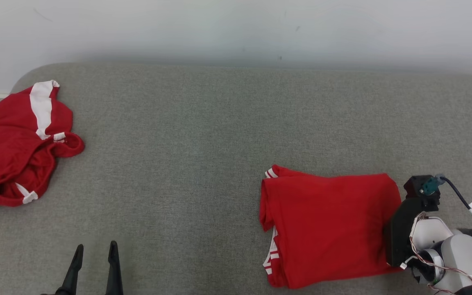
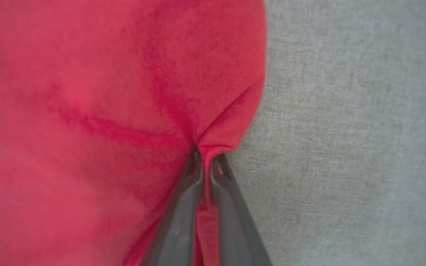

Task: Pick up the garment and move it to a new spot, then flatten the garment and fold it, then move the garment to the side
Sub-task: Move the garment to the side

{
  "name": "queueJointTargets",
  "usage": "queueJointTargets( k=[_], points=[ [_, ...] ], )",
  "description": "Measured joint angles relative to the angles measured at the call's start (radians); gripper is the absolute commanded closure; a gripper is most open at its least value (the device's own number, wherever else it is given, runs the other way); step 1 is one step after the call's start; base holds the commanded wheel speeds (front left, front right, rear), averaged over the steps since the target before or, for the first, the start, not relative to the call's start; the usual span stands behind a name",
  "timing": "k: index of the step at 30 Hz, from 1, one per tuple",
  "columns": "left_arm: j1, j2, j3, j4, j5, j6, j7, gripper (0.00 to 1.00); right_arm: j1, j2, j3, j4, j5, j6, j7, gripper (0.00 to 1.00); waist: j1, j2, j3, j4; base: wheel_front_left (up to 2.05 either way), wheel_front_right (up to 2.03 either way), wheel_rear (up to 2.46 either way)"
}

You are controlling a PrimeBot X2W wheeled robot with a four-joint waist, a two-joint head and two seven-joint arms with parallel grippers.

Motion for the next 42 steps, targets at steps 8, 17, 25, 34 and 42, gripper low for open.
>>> queueJointTargets(
  k=[8, 17, 25, 34, 42],
  points=[
    [-0.034, 0.0, -0.023, -0.068, 0.004, 0.0, 0.0, 0.0, -0.115, -0.1, 0.105, -0.025, -0.022, -0.001, -0.053, 1.0, 0.0002, 0.0001, 0.038, -0.056, 0.0, 0.0, 0.0],
    [-0.099, 0.0, -0.065, -0.147, 0.048, -0.002, 0.0, 0.0, -0.253, -0.187, 0.167, -0.026, -0.021, -0.001, -0.113, 1.0, 0.0003, 0.0002, 0.1, -0.173, 0.0, 0.0, 0.0],
    [-0.172, 0.062, -0.117, -0.185, 0.057, -0.002, 0.0, 0.0, -0.337, -0.254, 0.109, 0.007, -0.031, -0.001, -0.201, 1.0, 0.0003, 0.0002, 0.184, -0.28, 0.0, 0.0, 0.0],
    [-0.232, 0.119, -0.179, -0.21, 0.061, -0.002, 0.0, 0.0, -0.384, -0.3, 0.002, 0.067, -0.071, -0.001, -0.356, 1.0, 0.0004, 0.0002, 0.295, -0.364, 0.0, 0.0, 0.0],
    [-0.266, 0.154, -0.208, -0.213, 0.06, -0.002, 0.0, 0.0, -0.403, -0.282, -0.079, 0.098, -0.089, -0.001, -0.496, 1.0, 0.0003, 0.0002, 0.374, -0.407, 0.0, 0.0, 0.0]
  ],
)
